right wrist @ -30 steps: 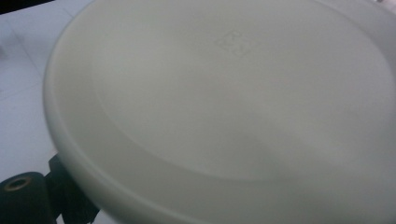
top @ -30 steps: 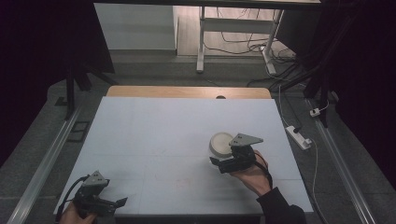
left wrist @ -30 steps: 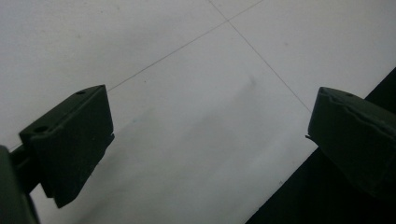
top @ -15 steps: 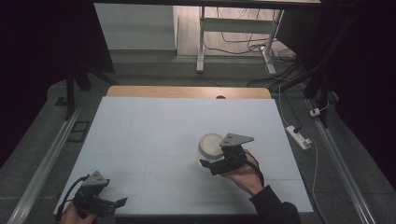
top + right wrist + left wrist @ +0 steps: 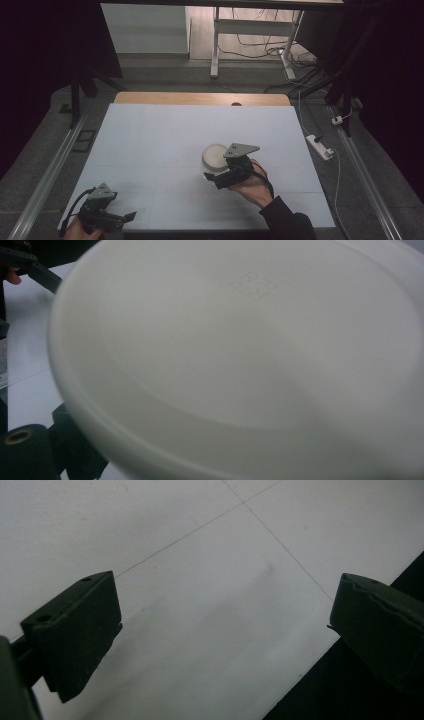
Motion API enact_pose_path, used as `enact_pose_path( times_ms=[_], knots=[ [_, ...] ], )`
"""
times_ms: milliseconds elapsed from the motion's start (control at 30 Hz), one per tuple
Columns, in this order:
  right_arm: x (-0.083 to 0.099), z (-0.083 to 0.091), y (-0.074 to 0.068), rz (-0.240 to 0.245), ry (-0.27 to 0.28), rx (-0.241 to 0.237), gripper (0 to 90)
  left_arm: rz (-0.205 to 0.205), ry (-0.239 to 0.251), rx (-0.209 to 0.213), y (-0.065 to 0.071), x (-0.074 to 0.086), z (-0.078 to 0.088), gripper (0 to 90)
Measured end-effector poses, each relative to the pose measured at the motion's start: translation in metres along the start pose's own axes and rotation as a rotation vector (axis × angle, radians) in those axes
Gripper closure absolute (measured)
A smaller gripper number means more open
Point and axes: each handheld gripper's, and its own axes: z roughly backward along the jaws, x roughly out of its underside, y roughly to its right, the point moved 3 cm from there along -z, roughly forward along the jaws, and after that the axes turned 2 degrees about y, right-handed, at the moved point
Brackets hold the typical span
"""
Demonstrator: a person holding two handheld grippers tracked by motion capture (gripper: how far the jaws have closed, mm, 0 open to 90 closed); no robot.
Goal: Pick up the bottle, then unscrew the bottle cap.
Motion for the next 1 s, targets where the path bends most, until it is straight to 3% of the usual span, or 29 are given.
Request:
enact_pose_path(
  times_ms=[533,1000],
  knots=[
    [-0.013,-0.027,-0.022,0.048,-0.017,-0.058,6.4,-0.001,0.002,0.002,0.0,0.0,0.0,0.9],
    [-0.013,-0.033,-0.029,0.065,-0.024,-0.074,6.4,0.004,0.008,0.004,-0.001,0.0,0.001,0.4]
  ],
)
